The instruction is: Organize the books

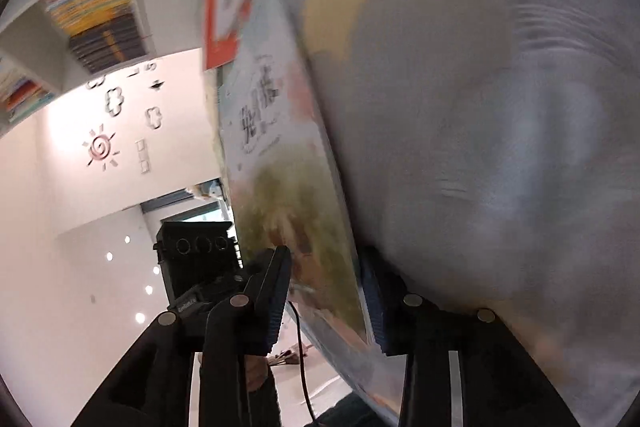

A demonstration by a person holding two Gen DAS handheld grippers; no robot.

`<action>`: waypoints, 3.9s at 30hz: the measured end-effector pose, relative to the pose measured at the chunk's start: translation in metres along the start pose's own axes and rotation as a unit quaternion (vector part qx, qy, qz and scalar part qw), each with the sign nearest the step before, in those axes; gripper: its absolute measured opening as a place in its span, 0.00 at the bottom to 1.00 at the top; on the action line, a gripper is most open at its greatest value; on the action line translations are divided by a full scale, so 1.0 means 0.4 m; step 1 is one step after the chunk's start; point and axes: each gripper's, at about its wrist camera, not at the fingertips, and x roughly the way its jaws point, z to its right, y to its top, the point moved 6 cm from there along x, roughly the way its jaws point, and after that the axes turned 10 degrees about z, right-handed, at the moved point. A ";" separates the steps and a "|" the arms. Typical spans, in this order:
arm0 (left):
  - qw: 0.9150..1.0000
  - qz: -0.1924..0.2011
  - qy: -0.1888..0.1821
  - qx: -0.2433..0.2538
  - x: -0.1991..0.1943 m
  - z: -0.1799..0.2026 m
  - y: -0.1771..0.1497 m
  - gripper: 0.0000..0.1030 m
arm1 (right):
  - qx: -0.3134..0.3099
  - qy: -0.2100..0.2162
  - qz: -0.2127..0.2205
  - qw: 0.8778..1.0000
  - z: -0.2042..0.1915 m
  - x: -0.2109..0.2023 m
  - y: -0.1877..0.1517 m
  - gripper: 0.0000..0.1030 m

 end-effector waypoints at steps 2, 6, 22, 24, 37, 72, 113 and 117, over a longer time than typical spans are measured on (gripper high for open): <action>1.000 0.010 -0.009 -0.023 -0.011 -0.015 0.009 0.16 | -0.047 -0.025 0.017 0.998 -0.022 0.006 -0.008 0.07; 0.995 0.011 -0.073 -0.059 -0.041 -0.015 0.021 0.16 | -0.021 0.033 0.065 0.997 -0.056 -0.009 -0.023 0.04; 0.995 0.022 -0.100 -0.021 -0.134 0.056 0.038 0.19 | -0.011 0.083 0.091 0.992 -0.222 -0.063 -0.081 0.04; 0.995 0.025 -0.095 -0.015 -0.144 0.056 0.045 0.19 | -0.014 0.077 0.091 0.993 -0.232 -0.053 -0.087 0.04; 0.993 0.028 -0.087 0.078 -0.313 0.024 0.134 0.18 | -0.036 0.082 0.146 0.985 -0.367 0.020 -0.183 0.08; 0.983 0.140 -0.018 0.121 -0.873 -0.215 0.413 0.18 | -0.241 0.070 0.114 0.961 -0.842 0.515 -0.385 0.11; 0.941 0.123 0.243 0.199 -0.845 -0.472 0.502 1.00 | -0.134 -0.194 0.201 0.951 -0.697 0.755 -0.169 1.00; 0.919 0.163 0.277 0.229 -0.873 -0.443 0.485 1.00 | -0.175 -0.220 0.207 0.937 -0.719 0.745 -0.187 1.00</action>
